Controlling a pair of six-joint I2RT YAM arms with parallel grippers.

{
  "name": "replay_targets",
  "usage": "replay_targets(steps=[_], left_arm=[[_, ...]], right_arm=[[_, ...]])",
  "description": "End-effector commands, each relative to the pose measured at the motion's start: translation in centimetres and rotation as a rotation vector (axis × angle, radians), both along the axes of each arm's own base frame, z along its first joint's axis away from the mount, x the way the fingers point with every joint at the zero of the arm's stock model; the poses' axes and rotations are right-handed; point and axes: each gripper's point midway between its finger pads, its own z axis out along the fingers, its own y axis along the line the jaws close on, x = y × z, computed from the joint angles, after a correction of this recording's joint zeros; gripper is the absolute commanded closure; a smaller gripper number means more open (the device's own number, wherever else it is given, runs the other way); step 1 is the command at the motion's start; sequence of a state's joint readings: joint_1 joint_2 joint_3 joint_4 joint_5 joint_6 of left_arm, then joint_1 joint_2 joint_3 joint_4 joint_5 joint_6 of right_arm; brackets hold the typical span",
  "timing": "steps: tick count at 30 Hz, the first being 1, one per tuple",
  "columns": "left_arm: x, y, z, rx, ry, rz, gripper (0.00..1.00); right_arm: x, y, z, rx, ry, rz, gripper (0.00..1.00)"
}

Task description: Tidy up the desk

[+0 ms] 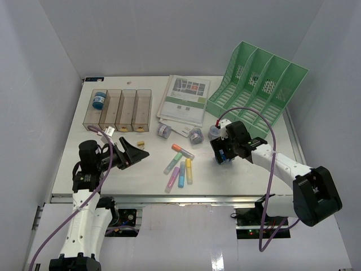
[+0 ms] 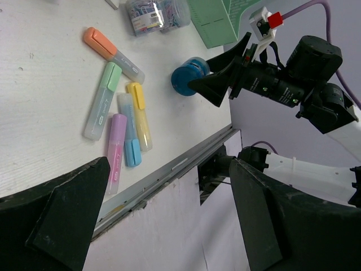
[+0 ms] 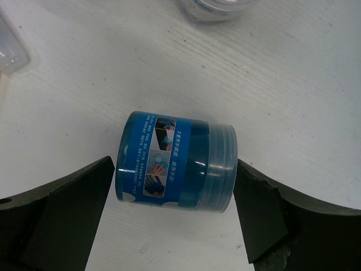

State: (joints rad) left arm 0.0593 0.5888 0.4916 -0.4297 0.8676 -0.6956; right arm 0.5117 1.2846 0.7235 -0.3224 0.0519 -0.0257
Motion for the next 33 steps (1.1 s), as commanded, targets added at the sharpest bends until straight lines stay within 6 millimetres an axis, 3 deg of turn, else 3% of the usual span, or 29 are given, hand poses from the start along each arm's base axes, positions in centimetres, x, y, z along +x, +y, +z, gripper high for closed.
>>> replay_targets(steps=[1, 3, 5, 8, 10, 15, 17, 21, 23, 26, 27, 29, 33], left_arm=[[-0.1, -0.6, 0.4, -0.058, -0.005, -0.019, 0.02], [-0.1, -0.9, 0.6, -0.080, -0.001, -0.021, 0.02], [0.0, -1.1, 0.7, -0.096, -0.002, -0.021, 0.02], [0.3, -1.3, 0.9, -0.117, -0.006, -0.009, 0.02], [-0.2, -2.6, 0.9, -0.139, 0.002, -0.050, 0.02], [0.6, -4.7, 0.4, -0.143, 0.018, -0.062, 0.02], [0.7, -6.1, 0.2, -0.139, 0.030, -0.080, 0.02], [1.2, -9.5, 0.4, -0.166, 0.021, -0.142, 0.02], [1.5, -11.1, -0.2, -0.156, 0.045, -0.168, 0.02], [1.1, -15.2, 0.3, -0.159, 0.027, -0.267, 0.02], [1.2, -16.3, 1.2, -0.170, 0.008, -0.290, 0.02], [0.9, -18.2, 0.4, -0.166, 0.029, -0.331, 0.02], [1.1, -21.4, 2.5, -0.229, -0.039, -0.395, 0.02]], right_arm=[[0.2, 0.3, 0.0, 0.003, 0.004, 0.004, 0.05], [0.2, 0.3, -0.4, -0.005, 0.018, 0.008, 0.05], [0.2, 0.4, -0.4, -0.007, 0.027, 0.018, 0.13], [0.1, 0.4, -0.4, -0.006, 0.035, 0.029, 0.33], [0.1, 0.5, -0.3, 0.000, 0.039, 0.040, 0.48], [0.5, 0.6, 1.0, -0.005, 0.001, 0.121, 0.76], [0.1, 1.5, 2.5, 0.028, -0.028, 0.244, 0.81], [-3.3, 4.9, 7.3, 0.219, -0.142, 0.626, 0.88], [-4.1, 5.5, 8.7, 0.248, -0.209, 0.728, 0.91], [-6.4, 6.8, 12.6, 0.340, -0.365, 0.905, 0.92], [-6.7, 6.9, 13.1, 0.347, -0.392, 0.931, 0.92], [-7.6, 7.2, 14.2, 0.376, -0.439, 0.991, 0.92], [-8.5, 7.9, 15.4, 0.432, -0.454, 1.046, 0.92]])
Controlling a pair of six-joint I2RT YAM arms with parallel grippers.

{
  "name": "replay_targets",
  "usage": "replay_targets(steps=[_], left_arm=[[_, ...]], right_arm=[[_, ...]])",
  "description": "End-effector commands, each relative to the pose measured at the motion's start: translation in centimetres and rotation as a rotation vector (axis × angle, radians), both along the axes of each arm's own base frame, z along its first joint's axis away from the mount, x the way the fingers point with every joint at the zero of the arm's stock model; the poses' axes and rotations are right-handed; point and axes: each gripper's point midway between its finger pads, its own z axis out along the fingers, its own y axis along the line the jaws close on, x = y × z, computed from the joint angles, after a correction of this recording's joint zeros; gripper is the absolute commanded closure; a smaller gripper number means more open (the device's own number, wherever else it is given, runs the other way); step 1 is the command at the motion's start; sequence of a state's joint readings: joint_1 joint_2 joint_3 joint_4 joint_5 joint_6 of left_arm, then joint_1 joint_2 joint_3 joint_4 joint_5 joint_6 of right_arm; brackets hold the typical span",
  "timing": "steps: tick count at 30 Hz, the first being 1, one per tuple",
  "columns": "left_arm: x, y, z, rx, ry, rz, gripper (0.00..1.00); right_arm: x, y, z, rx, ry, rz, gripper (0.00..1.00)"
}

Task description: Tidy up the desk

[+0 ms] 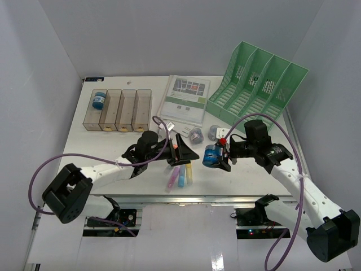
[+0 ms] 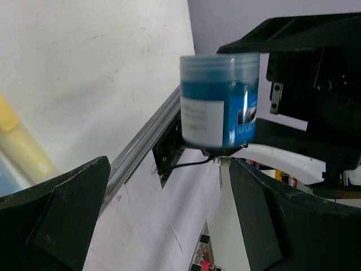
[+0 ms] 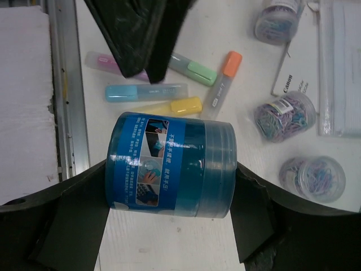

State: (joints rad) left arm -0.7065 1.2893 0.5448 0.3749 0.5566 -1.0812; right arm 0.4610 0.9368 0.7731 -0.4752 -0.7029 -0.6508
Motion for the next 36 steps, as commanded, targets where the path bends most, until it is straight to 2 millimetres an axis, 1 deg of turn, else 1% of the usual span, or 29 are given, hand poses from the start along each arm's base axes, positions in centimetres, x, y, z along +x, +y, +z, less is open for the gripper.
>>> replay_targets(steps=[1, 4, 8, 10, 12, 16, 18, 20, 21, 22, 23, 25, 26, 27, 28, 29, 30, 31, 34, 36], left_arm=[[1.4, -3.6, 5.7, -0.160, -0.159, -0.021, 0.02], [1.0, -5.4, 5.7, -0.171, -0.161, -0.047, 0.02], [0.4, -6.9, 6.1, -0.197, -0.156, -0.080, 0.02], [0.0, -7.6, 5.4, -0.192, -0.132, -0.103, 0.02], [-0.4, -8.2, 5.1, -0.188, -0.112, -0.122, 0.02], [-0.9, -8.8, 4.3, -0.174, -0.060, -0.142, 0.04], [-1.1, -8.8, 4.3, -0.177, -0.051, -0.142, 0.10], [-1.0, -8.7, 4.4, -0.173, -0.044, -0.132, 0.19], [-0.8, -8.7, 4.2, -0.156, -0.034, -0.119, 0.29], [-0.6, -8.7, 4.3, -0.148, -0.031, -0.110, 0.36], [-0.5, -8.6, 4.3, -0.141, -0.028, -0.102, 0.42], [-0.5, -8.5, 4.2, -0.128, -0.019, -0.093, 0.58], [-0.5, -8.5, 4.2, -0.123, -0.015, -0.090, 0.64], [-0.5, -8.4, 4.3, -0.121, -0.013, -0.090, 0.67], [-0.5, -8.4, 4.4, -0.119, -0.011, -0.091, 0.75], [-0.5, -8.3, 4.3, -0.110, -0.009, -0.088, 0.80], [-0.5, -8.2, 4.3, -0.100, -0.007, -0.084, 0.84], [-0.5, -8.0, 4.2, -0.089, -0.009, -0.077, 0.88], [0.3, -6.3, 2.7, 0.027, 0.001, -0.008, 0.92], [1.2, -3.9, 1.2, 0.097, 0.042, 0.049, 0.94]], right_arm=[[-1.4, 1.8, 3.7, 0.118, -0.081, 0.171, 0.92], [-1.7, 2.0, 4.3, 0.144, -0.080, 0.183, 0.92], [-2.2, 2.1, 5.2, 0.173, -0.088, 0.199, 0.92], [-2.3, 2.2, 5.7, 0.180, -0.097, 0.201, 0.92], [-2.0, 2.1, 6.0, 0.179, -0.110, 0.191, 0.92], [-0.9, 2.0, 5.8, 0.161, -0.147, 0.148, 0.91], [-0.7, 1.9, 5.3, 0.152, -0.152, 0.136, 0.91], [-0.6, 1.8, 5.2, 0.151, -0.160, 0.125, 0.90], [-0.5, 1.7, 4.9, 0.149, -0.160, 0.119, 0.88], [-0.3, 1.6, 4.8, 0.144, -0.165, 0.106, 0.86], [-0.1, 1.5, 4.8, 0.138, -0.171, 0.091, 0.83], [0.3, 1.4, 4.7, 0.131, -0.180, 0.073, 0.73], [0.5, 1.3, 4.6, 0.127, -0.183, 0.062, 0.61], [0.7, 1.2, 4.5, 0.122, -0.184, 0.049, 0.39], [0.8, 1.2, 4.5, 0.126, -0.181, 0.037, 0.18], [1.0, 1.1, 4.5, 0.125, -0.182, 0.024, 0.10], [1.2, 1.1, 4.4, 0.123, -0.184, 0.011, 0.04], [1.6, 0.9, 4.2, 0.113, -0.189, -0.008, 0.02], [2.2, 0.2, 3.8, 0.088, -0.207, -0.056, 0.09], [1.9, -0.3, 3.6, 0.094, -0.217, -0.057, 0.10]])
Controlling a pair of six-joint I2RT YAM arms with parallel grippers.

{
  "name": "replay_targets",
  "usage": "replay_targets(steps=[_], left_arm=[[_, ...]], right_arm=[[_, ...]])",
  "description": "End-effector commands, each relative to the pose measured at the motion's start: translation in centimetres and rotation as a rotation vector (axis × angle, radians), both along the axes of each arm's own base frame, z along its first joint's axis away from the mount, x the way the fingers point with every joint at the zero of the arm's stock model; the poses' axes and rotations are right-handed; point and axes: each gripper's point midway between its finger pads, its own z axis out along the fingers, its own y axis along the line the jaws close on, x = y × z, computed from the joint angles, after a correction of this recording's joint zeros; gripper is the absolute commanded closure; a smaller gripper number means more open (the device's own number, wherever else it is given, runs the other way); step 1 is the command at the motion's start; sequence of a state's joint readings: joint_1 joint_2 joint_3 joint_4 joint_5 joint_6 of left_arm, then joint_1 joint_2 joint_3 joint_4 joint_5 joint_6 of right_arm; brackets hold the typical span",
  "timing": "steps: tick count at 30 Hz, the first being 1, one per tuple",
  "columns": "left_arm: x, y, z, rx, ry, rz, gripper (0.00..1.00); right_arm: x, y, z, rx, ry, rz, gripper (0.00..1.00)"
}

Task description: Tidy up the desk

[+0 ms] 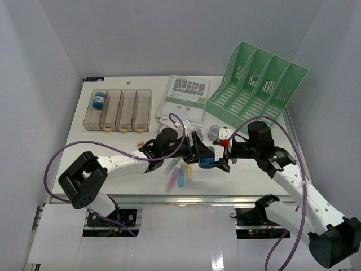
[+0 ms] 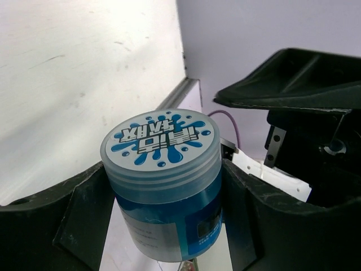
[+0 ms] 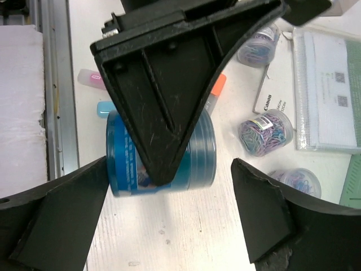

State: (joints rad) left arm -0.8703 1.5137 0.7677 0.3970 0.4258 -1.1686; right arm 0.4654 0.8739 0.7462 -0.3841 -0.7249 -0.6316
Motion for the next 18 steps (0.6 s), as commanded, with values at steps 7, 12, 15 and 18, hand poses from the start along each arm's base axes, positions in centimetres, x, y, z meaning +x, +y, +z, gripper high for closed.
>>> replay_targets(steps=[7, 12, 15, 18], left_arm=[[6.4, 15.2, -1.4, 0.382, -0.023, 0.324, 0.94], [12.1, 27.5, 1.5, 0.864, -0.167, 0.636, 0.94], [13.7, 33.3, 2.1, 1.121, -0.184, 0.737, 0.93], [16.6, 38.9, 3.6, 1.239, -0.190, 0.836, 0.93]], right_arm=[[0.4, -2.5, 0.8, 0.085, -0.124, -0.035, 0.10], [0.1, -4.0, -0.4, 0.140, -0.084, -0.055, 0.09], [0.0, -4.2, -0.2, 0.151, -0.082, -0.061, 0.09], [-0.6, -4.1, 0.0, 0.159, -0.071, -0.042, 0.09]])
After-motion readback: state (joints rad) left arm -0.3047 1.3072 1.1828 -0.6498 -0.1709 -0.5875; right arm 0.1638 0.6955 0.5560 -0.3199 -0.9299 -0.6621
